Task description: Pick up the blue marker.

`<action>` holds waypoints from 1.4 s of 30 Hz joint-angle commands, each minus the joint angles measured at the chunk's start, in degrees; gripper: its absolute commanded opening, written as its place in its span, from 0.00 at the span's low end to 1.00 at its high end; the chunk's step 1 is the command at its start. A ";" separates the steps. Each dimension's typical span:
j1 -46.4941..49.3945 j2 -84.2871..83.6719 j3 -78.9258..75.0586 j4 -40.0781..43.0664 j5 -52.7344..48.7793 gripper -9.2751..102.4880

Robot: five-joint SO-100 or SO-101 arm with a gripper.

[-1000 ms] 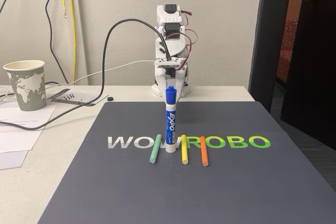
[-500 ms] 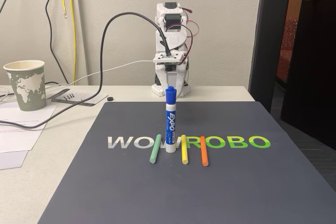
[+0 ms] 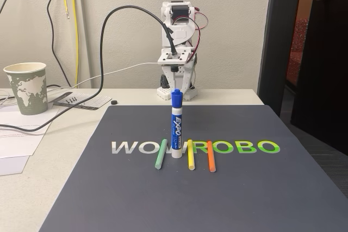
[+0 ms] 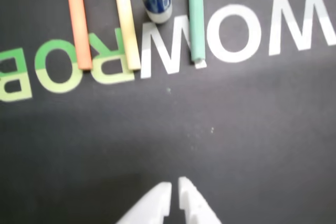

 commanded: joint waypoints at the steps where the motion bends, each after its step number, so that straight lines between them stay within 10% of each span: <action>1: 0.09 6.50 8.35 -14.50 -0.09 0.08; 13: 1.49 6.68 15.03 -41.48 -5.80 0.08; 42: 0.44 11.60 35.51 -62.40 -3.78 0.11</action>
